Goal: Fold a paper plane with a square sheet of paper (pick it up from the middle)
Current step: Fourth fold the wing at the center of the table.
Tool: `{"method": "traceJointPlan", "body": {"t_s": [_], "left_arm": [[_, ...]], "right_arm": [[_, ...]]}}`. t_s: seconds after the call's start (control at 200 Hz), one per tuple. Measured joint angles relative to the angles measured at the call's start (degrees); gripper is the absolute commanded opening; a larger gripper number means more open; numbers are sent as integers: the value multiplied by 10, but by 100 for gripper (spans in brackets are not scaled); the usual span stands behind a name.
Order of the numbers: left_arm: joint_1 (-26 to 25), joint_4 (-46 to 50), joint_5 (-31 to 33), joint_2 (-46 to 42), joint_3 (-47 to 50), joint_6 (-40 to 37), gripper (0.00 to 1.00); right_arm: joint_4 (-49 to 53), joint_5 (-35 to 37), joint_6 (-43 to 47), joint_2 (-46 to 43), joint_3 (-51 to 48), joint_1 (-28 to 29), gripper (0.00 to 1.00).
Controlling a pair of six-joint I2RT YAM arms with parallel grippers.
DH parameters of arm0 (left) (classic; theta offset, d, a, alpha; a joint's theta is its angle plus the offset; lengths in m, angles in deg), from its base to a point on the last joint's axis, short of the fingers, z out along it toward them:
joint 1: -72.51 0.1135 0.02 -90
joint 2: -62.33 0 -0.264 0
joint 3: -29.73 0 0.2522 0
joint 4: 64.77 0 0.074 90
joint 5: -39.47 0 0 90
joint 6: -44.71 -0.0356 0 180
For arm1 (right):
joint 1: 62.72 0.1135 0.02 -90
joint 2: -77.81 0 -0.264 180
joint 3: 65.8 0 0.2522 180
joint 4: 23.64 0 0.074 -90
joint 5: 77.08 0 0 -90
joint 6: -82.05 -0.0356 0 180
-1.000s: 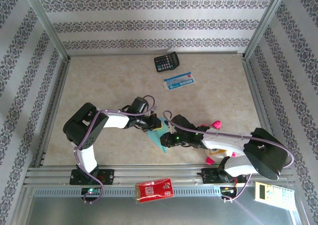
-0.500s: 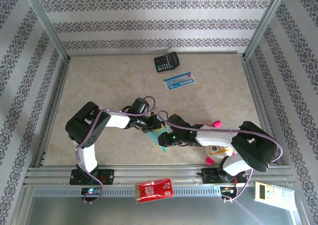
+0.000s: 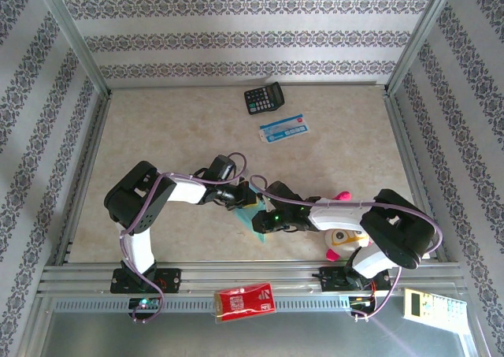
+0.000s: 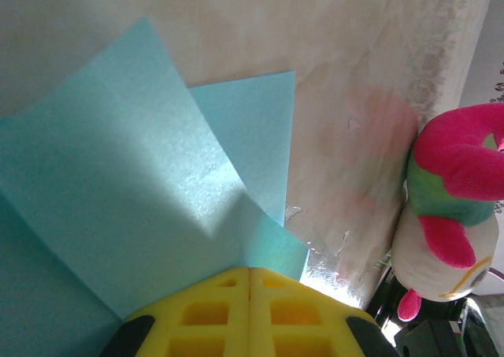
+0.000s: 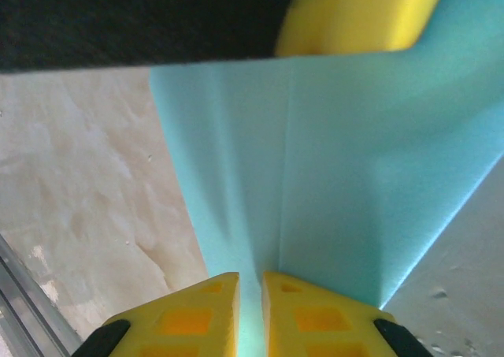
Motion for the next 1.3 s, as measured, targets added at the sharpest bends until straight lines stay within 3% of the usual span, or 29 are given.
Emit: {"method": "traceJointPlan", "body": {"t_s": [0.465, 0.704, 1.069, 1.299], "left_arm": [[0, -3, -3, 2, 0, 0, 0], [0, -3, -3, 2, 0, -2, 0], [0, -3, -3, 2, 0, -4, 0], [0, -3, -3, 2, 0, -6, 0]], "right_arm": [[-11, 2, -19, -47, -44, 29, 15], [12, -22, -25, -101, -46, 1, 15], [14, -26, -7, 14, 36, -28, 12], [18, -28, 3, 32, 37, -32, 10]]}}
